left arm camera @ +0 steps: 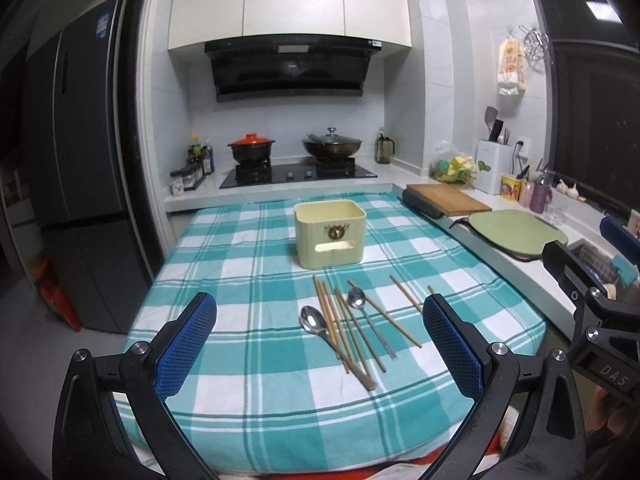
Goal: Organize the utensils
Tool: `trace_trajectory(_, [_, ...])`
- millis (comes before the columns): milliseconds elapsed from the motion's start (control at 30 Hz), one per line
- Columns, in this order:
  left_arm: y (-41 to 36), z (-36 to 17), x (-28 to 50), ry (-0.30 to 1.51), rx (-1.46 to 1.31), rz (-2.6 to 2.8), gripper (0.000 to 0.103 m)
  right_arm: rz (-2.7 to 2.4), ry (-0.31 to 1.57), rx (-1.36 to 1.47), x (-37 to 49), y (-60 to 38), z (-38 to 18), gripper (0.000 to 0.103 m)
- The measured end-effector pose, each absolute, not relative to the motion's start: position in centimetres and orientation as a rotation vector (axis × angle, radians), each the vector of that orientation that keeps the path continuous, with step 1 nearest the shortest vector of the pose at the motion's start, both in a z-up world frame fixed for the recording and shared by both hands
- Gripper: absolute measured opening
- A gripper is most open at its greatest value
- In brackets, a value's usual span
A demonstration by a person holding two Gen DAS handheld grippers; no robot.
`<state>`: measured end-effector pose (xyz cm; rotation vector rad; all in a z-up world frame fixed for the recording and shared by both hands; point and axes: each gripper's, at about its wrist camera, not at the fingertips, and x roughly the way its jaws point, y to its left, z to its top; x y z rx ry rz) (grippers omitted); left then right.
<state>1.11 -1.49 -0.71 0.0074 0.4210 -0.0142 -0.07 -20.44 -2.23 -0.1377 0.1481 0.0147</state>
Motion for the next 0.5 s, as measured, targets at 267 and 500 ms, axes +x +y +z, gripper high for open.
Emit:
trace_trajectory(267, [-1.57, -0.82, 1.03, 0.421, 0.009, -0.023, 0.103, 0.015, 0.151, -0.140, -0.10, -20.65, -2.18, 0.103])
trace_trajectory(500, [-1.64, -0.90, 1.04, 0.423, 0.010, -0.020, 0.103, 0.016, 0.154, -0.141, -0.06, -20.67, -2.17, 0.103])
